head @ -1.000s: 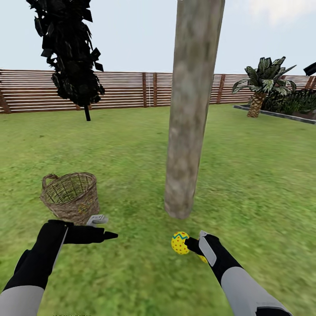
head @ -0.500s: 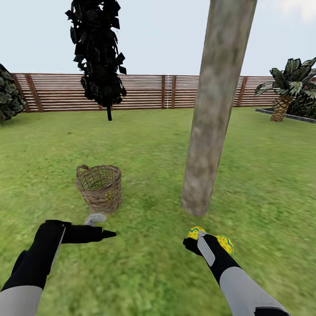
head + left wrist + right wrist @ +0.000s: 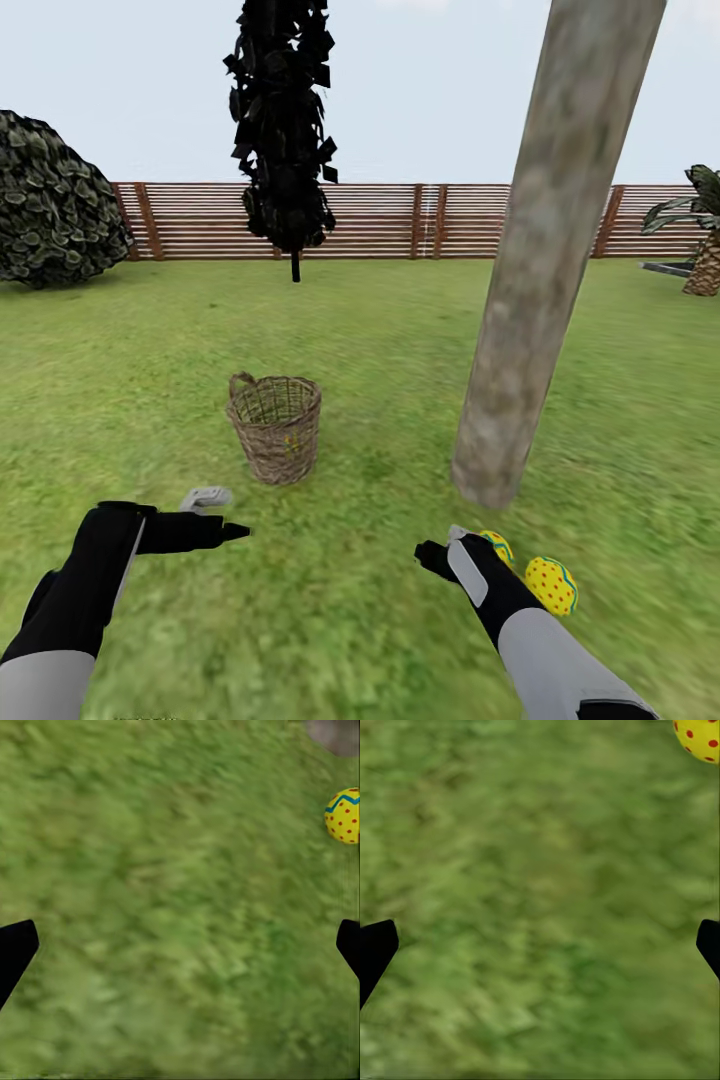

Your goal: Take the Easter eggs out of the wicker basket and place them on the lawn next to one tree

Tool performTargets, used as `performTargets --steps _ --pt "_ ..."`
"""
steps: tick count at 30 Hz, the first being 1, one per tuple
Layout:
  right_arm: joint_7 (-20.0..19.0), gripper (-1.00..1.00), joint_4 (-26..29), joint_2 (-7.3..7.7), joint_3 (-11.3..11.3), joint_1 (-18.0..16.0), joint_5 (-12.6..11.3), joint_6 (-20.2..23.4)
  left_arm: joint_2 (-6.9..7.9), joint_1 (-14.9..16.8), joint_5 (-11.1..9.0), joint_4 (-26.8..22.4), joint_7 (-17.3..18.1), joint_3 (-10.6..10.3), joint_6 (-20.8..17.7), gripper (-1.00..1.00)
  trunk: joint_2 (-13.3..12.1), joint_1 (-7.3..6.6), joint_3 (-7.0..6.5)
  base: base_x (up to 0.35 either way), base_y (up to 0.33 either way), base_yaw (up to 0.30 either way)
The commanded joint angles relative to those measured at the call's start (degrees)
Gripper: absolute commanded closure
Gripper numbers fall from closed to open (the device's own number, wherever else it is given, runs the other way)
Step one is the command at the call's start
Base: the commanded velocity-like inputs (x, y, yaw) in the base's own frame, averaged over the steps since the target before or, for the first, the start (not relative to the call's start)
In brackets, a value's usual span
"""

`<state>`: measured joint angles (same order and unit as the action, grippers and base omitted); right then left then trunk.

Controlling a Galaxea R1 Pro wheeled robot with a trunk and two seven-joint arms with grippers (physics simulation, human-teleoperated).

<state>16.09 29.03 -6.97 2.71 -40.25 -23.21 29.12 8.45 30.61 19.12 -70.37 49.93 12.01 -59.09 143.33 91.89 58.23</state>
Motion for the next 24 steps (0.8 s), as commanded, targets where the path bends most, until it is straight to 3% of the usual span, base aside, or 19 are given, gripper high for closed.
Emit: performTargets --steps 1,6,8,12,24 --pt "0.4 -1.00 0.1 -0.15 0.2 0.0 -0.6 0.2 -0.13 0.1 0.6 0.0 -2.0 0.0 -0.2 -1.00 0.0 -0.03 -0.20 -0.001 0.000 0.279" --pt "0.4 -1.00 0.2 -1.22 0.2 0.0 -0.5 0.2 -0.52 0.1 0.1 0.0 -14.6 -0.2 -0.2 -1.00 -0.1 -0.16 -1.38 0.000 0.000 0.255" --pt "0.5 -1.00 0.2 -1.58 0.2 0.0 -0.5 0.2 -0.58 0.1 -0.1 0.0 -17.5 -0.2 -0.2 -1.00 -0.1 -0.21 -1.83 0.000 0.000 0.092" --pt "0.9 -1.00 0.3 -3.03 -0.5 0.0 -0.5 0.3 -0.62 0.0 -0.2 0.0 -19.2 -0.3 -0.2 -1.00 -1.7 -1.09 -2.55 0.000 0.000 0.026" --pt "0.4 -1.00 3.2 -2.63 -1.1 0.1 -1.5 0.7 -0.62 0.0 0.0 0.6 -19.7 -0.3 -0.1 -1.00 -6.5 -3.73 -4.71 0.000 0.000 0.001"
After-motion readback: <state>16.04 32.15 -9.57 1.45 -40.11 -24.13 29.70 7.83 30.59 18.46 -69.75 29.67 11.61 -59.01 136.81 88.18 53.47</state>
